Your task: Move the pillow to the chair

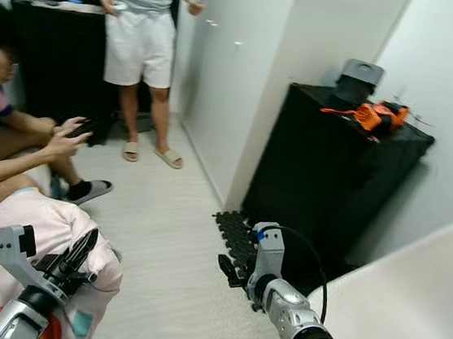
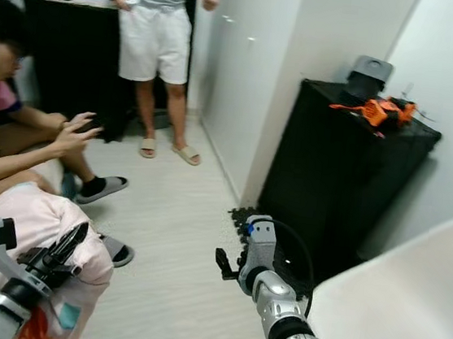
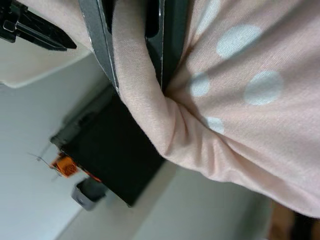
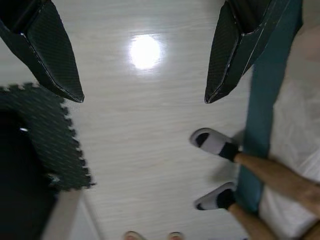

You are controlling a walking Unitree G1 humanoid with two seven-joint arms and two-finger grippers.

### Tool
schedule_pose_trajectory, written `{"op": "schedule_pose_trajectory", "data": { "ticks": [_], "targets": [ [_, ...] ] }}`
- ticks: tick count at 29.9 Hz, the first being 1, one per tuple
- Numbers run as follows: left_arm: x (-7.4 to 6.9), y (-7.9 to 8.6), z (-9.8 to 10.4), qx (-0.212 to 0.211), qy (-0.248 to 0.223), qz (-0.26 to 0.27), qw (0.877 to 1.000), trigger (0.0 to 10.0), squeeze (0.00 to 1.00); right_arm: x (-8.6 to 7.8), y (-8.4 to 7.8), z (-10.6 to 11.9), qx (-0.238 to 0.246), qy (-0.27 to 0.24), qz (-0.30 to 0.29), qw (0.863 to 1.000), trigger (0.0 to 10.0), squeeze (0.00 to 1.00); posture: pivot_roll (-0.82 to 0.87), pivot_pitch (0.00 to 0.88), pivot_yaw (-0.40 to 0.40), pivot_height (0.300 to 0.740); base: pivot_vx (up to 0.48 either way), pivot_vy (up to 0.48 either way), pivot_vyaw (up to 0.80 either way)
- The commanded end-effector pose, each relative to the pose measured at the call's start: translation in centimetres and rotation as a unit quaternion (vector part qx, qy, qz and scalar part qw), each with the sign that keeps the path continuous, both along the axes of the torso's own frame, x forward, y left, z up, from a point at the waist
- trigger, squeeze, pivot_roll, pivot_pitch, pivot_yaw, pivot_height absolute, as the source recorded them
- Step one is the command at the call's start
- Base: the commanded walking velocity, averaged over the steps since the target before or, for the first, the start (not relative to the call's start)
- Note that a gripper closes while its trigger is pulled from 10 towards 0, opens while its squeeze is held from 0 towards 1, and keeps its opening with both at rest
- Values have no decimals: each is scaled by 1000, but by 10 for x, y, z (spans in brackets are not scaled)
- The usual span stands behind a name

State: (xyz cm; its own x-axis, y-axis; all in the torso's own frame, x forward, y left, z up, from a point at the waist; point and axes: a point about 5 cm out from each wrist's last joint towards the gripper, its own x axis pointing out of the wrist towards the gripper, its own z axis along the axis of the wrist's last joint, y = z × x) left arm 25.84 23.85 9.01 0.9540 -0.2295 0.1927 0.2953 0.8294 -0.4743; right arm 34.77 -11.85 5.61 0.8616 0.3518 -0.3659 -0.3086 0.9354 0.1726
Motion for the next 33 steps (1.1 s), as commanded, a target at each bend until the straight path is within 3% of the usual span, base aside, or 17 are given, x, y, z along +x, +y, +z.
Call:
{"op": "schedule_pose_trajectory", "data": {
  "ticks": [1,12,16,20,24,26,33],
  "targets": [
    [3,-6,13,4,-35,-17,999,10000,0,-1,-1,-2,-9,7,1,1000,10000,0,70,50,-119,740,0,0,-719],
    [1,-20,7,-14,-25,-25,999,10000,0,-2,0,-4,-12,11,2,1000,10000,0,75,58,-113,740,0,0,-718],
    [1,-29,4,-18,-21,-34,999,10000,0,-4,4,-6,-12,12,8,1000,10000,0,75,58,-114,740,0,0,-719],
    [-3,-49,-4,-35,-7,-66,997,10000,0,-14,22,-16,-6,22,43,999,10000,0,77,64,-115,740,0,0,-719],
    [-5,-56,-7,-38,-2,-75,996,10000,0,-15,24,-17,-5,23,46,999,10000,0,77,64,-116,740,0,0,-719],
    [-6,-68,-11,-47,4,-83,995,10000,0,-17,26,-18,-6,25,50,998,10000,0,76,65,-119,740,0,0,-719],
    [-5,-75,-12,-52,5,-91,994,10000,0,-20,25,-22,-18,30,59,998,10000,0,73,65,-126,740,0,0,-717]
  ]
}}
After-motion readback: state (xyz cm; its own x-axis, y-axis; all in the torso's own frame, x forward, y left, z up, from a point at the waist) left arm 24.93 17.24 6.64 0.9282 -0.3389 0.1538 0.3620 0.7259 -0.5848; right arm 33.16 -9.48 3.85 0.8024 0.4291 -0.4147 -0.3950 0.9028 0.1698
